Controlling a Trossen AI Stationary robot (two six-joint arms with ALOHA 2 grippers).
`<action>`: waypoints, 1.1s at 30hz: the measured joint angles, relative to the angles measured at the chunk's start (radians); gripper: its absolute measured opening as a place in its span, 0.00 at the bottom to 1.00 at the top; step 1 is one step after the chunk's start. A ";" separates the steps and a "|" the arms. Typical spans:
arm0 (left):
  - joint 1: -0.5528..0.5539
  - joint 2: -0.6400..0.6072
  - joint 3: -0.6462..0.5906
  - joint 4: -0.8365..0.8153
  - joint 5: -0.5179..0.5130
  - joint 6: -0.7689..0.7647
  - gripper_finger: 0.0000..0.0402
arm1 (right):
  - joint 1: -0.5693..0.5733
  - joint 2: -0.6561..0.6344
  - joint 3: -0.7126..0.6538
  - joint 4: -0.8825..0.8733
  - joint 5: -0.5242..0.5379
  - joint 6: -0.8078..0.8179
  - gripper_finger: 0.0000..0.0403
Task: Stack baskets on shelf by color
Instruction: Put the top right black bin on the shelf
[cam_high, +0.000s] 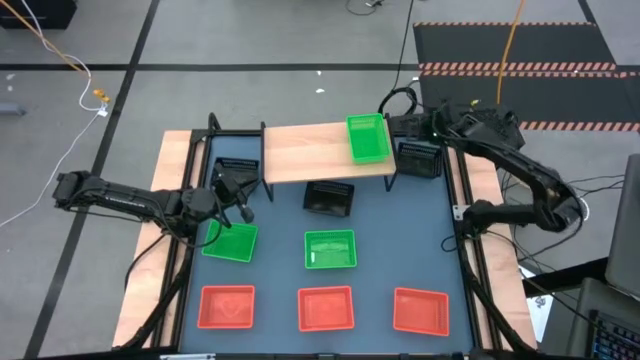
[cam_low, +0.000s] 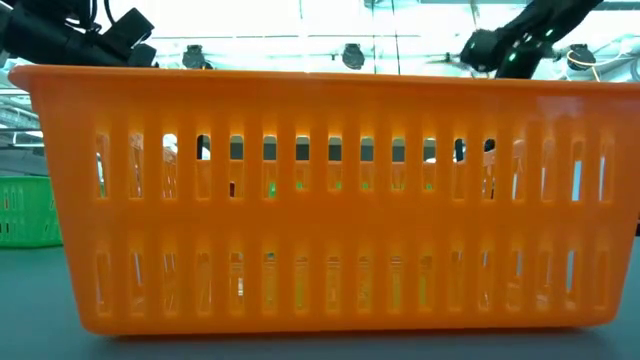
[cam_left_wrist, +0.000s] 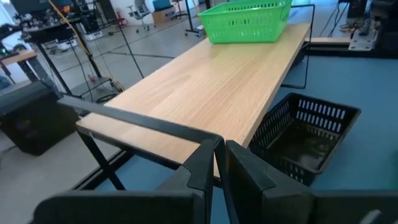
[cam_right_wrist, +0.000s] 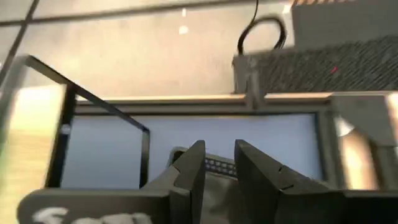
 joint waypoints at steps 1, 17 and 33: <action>0.000 0.000 0.000 0.005 0.000 0.011 0.12 | -0.016 0.032 0.000 -0.002 -0.005 0.001 0.20; 0.000 0.000 0.000 0.074 -0.001 0.131 0.12 | -0.125 0.189 0.000 -0.023 -0.181 -0.346 0.20; 0.000 0.000 0.000 0.072 -0.001 0.152 0.12 | -0.111 0.168 -0.001 -0.023 -0.105 -1.134 0.20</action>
